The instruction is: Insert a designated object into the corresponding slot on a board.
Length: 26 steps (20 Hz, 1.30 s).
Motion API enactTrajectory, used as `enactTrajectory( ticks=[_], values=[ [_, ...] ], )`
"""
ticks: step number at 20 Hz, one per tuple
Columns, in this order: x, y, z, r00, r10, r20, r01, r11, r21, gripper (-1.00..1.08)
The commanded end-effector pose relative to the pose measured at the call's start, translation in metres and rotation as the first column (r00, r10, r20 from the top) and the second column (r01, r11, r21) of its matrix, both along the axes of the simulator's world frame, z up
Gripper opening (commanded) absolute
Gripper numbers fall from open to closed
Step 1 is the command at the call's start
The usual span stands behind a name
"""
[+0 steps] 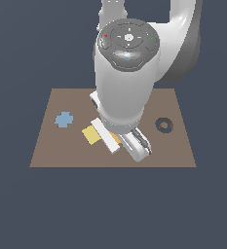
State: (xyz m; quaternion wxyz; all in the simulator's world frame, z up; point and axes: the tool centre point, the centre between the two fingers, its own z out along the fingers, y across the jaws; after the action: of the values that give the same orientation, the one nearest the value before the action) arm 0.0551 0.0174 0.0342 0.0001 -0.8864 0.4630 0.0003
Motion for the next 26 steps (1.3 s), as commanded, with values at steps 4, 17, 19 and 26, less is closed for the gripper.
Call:
enactTrajectory(
  ticks=[4, 17, 19, 26],
  values=[
    [-0.020, -0.001, 0.002, 0.978, -0.210, 0.000, 0.210, 0.978, 0.000, -1.00],
    [-0.052, 0.008, 0.005, 0.847, -0.531, -0.001, 0.531, 0.847, 0.000, -1.00],
    [-0.054, 0.009, 0.006, 0.831, -0.557, -0.001, 0.557, 0.831, 0.000, -1.00],
    [-0.059, 0.012, 0.006, 0.795, -0.606, -0.001, 0.606, 0.795, 0.000, -1.00]
  ],
)
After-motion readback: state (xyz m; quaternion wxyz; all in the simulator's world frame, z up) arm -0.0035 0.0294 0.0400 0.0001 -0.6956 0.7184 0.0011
